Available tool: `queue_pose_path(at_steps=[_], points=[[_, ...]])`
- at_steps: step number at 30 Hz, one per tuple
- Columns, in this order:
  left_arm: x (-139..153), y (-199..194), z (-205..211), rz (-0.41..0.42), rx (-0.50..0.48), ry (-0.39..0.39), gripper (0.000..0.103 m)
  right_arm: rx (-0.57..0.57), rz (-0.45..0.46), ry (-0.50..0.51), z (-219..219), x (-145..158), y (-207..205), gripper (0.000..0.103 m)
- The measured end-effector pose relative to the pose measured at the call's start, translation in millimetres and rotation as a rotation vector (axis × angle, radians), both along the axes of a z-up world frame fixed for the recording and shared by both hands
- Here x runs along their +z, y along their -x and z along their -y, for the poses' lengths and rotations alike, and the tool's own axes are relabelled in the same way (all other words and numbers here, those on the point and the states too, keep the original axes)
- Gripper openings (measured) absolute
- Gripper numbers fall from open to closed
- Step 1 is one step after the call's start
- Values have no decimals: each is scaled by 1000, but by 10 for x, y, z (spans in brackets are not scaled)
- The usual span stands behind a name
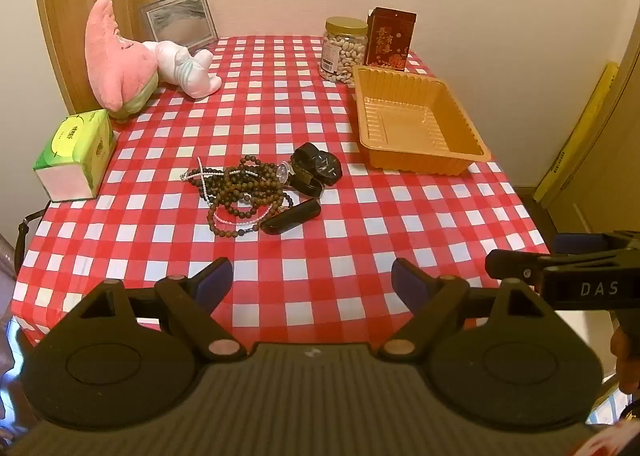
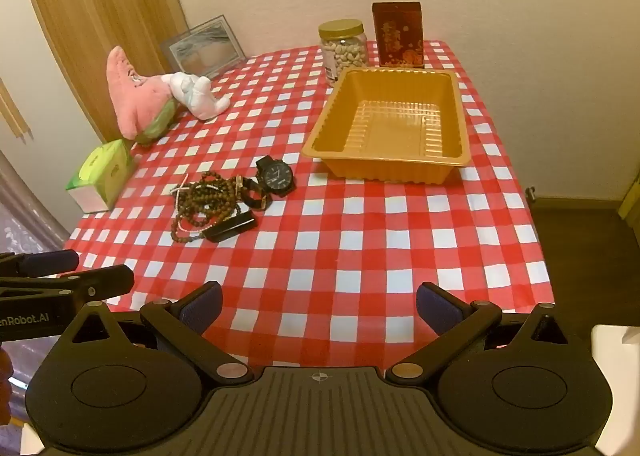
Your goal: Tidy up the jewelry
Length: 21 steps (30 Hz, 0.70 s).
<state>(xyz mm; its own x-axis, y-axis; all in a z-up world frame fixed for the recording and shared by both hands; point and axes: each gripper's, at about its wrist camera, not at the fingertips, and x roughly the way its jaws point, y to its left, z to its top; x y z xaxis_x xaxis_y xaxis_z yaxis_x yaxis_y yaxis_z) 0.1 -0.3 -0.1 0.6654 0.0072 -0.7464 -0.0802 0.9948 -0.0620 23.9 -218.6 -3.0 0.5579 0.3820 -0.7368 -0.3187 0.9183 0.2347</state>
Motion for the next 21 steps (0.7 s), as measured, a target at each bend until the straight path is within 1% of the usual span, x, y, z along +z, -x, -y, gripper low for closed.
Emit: queue_pose_path(at_steps=[21], points=[[1,0,-1,-2,1,5,85,2,2,-3,-16,7,-17,103]])
